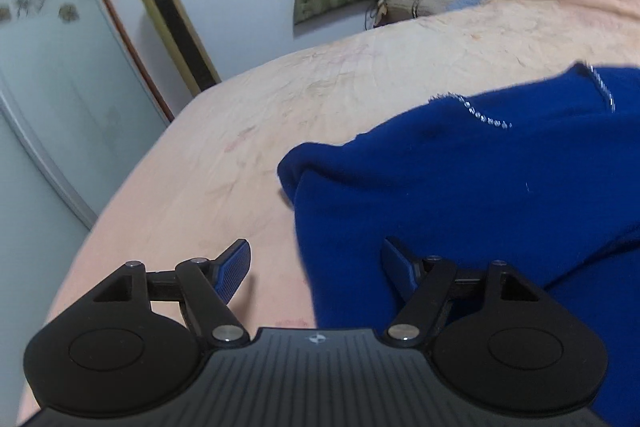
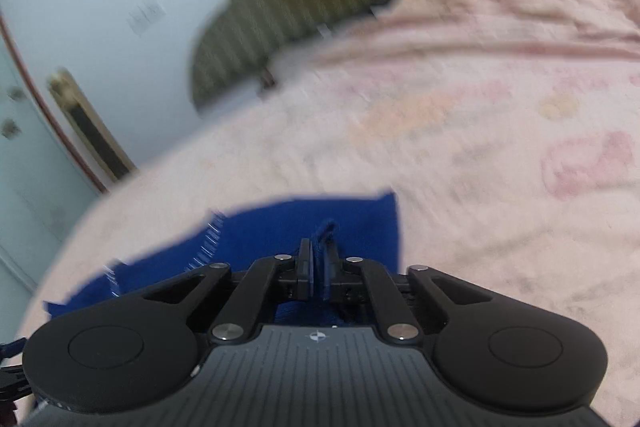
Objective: Fold small clothes
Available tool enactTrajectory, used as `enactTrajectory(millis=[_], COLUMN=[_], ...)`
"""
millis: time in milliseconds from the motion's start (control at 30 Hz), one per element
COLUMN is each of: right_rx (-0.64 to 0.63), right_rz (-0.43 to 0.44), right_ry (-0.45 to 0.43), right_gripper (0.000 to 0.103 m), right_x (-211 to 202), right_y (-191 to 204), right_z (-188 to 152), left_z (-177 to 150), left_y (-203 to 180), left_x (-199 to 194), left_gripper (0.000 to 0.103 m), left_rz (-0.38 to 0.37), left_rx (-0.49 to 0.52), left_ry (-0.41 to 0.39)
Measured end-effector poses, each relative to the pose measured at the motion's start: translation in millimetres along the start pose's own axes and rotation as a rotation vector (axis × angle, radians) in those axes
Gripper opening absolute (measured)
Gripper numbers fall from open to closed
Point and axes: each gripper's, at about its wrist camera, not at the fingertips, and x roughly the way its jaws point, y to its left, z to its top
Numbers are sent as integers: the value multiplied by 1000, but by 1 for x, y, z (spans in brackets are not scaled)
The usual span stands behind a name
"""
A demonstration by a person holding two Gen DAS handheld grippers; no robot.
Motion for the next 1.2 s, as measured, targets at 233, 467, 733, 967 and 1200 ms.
enactTrajectory(millis=[233,467,733,967,1200], right_rx=[-161,-339,-475,-512,-506], right_rz=[-59,-230,-140,-102,-76], right_ry=[-106,-5,-61,-2,46], right_gripper=[35,53,75,79,82], right_x=[-28,-9,-58,-78,-93], right_y=[27,55,85,96,96], right_z=[-17,-32,-48,-70,-100], left_z=[2,-3,-13,-28,-43], left_y=[-2,-5,-2,-3,-10], left_x=[-18,-16,-32,-55,-75], left_gripper=[73,72,73,73,73], left_rz=[-41,-71,-92,-132,-163], left_rx=[-27,-93,-116,-159,-171], left_ry=[-19,41,61,89,107])
